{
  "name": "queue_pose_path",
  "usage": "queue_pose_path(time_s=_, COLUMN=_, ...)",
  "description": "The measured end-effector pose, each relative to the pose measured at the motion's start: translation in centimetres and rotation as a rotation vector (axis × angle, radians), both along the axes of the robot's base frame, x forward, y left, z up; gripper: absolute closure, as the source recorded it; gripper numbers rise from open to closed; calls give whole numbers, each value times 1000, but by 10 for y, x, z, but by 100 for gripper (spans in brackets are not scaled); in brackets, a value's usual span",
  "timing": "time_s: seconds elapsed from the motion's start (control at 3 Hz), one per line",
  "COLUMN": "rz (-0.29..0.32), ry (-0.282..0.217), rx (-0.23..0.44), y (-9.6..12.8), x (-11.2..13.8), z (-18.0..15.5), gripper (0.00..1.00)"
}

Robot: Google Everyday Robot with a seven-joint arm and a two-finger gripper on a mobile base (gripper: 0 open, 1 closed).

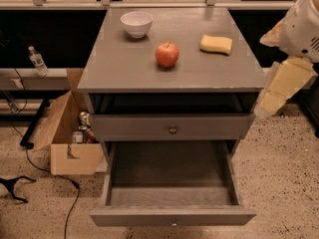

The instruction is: Place apple into middle drawer

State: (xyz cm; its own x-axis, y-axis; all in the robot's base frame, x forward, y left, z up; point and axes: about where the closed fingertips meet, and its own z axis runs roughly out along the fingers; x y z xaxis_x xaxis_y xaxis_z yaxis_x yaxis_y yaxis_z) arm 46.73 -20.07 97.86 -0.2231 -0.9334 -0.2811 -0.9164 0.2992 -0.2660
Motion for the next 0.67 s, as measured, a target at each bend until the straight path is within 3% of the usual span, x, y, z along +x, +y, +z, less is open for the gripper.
queue_pose_path(time_s=0.33, rz=-53, ry=-23, rx=110, y=21, x=46, z=-6, gripper=0)
queue_pose_path(time_s=0.67, rz=-216, ry=-61, rx=232, y=51, x=99, z=-10, gripper=0)
